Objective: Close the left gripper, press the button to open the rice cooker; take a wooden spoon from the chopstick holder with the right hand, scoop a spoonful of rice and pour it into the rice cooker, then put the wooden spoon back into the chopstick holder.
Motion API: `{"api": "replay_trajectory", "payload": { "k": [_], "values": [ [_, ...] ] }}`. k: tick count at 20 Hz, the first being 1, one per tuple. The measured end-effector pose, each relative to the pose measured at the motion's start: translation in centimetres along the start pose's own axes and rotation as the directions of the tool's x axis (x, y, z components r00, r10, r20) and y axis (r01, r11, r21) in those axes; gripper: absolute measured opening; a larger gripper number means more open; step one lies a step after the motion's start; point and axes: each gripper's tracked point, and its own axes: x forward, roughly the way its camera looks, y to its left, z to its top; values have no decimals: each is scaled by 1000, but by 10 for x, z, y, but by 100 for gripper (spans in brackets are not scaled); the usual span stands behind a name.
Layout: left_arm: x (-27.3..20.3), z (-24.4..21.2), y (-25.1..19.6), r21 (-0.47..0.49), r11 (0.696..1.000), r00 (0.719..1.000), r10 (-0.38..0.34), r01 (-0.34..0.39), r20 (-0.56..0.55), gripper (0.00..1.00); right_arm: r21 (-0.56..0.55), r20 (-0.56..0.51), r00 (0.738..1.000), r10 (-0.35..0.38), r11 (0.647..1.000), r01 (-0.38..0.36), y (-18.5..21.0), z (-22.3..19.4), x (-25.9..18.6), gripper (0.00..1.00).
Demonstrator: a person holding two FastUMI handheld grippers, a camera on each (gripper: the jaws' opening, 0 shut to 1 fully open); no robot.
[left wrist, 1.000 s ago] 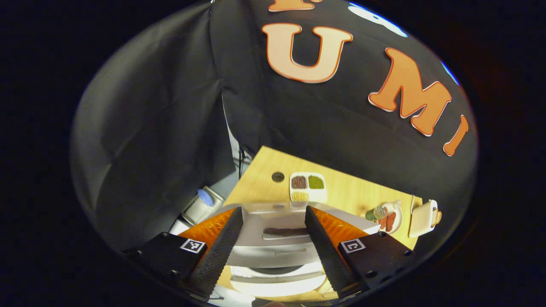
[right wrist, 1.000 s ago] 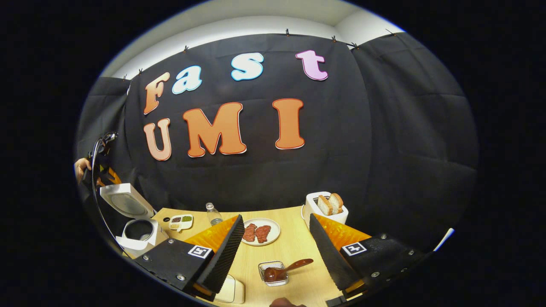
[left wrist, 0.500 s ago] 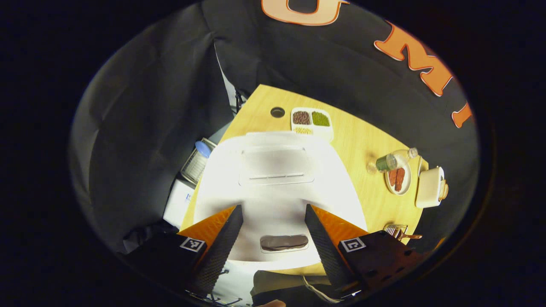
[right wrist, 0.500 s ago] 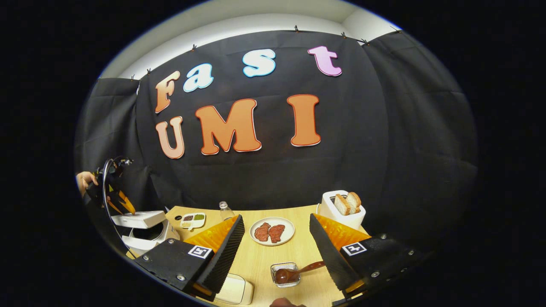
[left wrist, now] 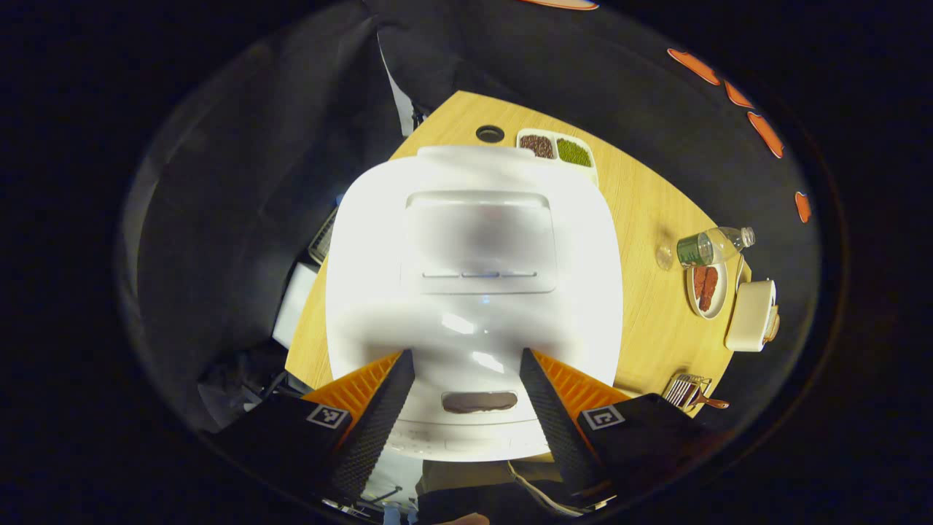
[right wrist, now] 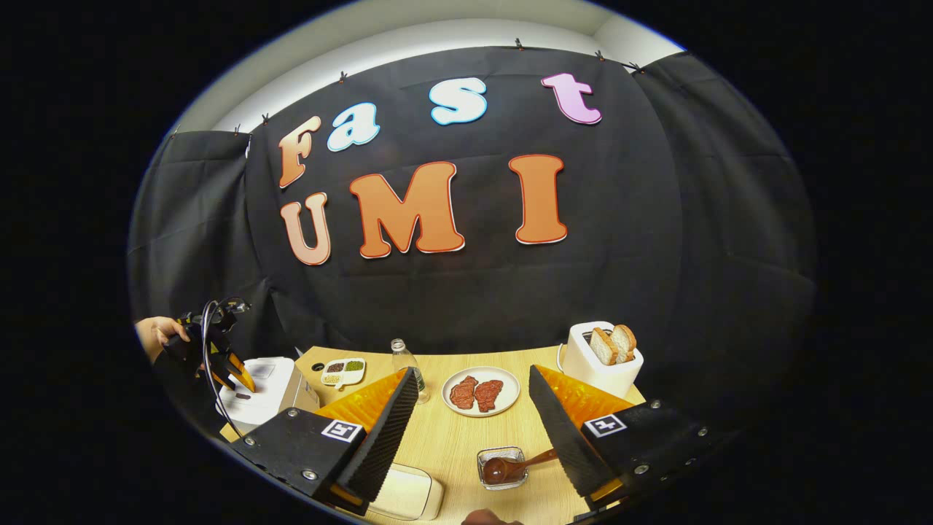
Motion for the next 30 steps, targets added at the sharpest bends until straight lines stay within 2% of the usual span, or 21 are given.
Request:
{"api": "replay_trajectory", "payload": {
  "k": [3,6,9,10,11,14,16,20,22,25,27,28,30],
  "values": [
    [4,5,-3,4,1000,999,-4,4,42,100,-14,18,1000,-2,1000,2,3,5,2,95],
    [1,6,-6,-20,1000,997,-15,16,72,100,-51,33,999,-40,998,42,-3,10,5,95],
    [-12,18,-3,11,1000,983,-12,10,182,100,-73,75,996,-49,996,54,1,29,5,95],
    [-20,24,-3,30,1000,973,-17,10,231,100,-77,92,995,-49,995,56,4,34,5,100],
    [-27,31,-4,47,999,957,-29,16,289,100,-83,106,993,-52,995,60,6,40,6,95],
    [-51,60,-4,103,994,879,-33,-19,476,100,-128,167,983,-72,987,94,10,58,7,95],
    [-82,78,-3,132,990,795,-38,-53,606,100,-156,202,976,-78,982,110,13,67,6,95],
    [-166,95,-12,159,984,561,-88,-78,823,100,-166,282,958,-52,981,102,27,90,2,95],
    [-196,94,-15,160,981,446,-95,-109,890,100,-172,318,947,-39,980,98,37,102,-1,95],
    [-234,88,-36,179,980,269,-149,-91,952,100,-177,367,930,-17,980,87,53,115,-7,95],
    [-252,88,-42,195,974,157,-176,-112,972,100,-181,399,917,14,981,64,69,120,-9,92],
    [-258,86,-46,202,970,123,-186,-132,975,100,-183,408,913,26,982,54,75,120,-10,95],
    [-274,67,-58,231,961,45,-227,-151,973,100,-195,409,911,40,980,45,85,116,-9,95]
  ]
}}
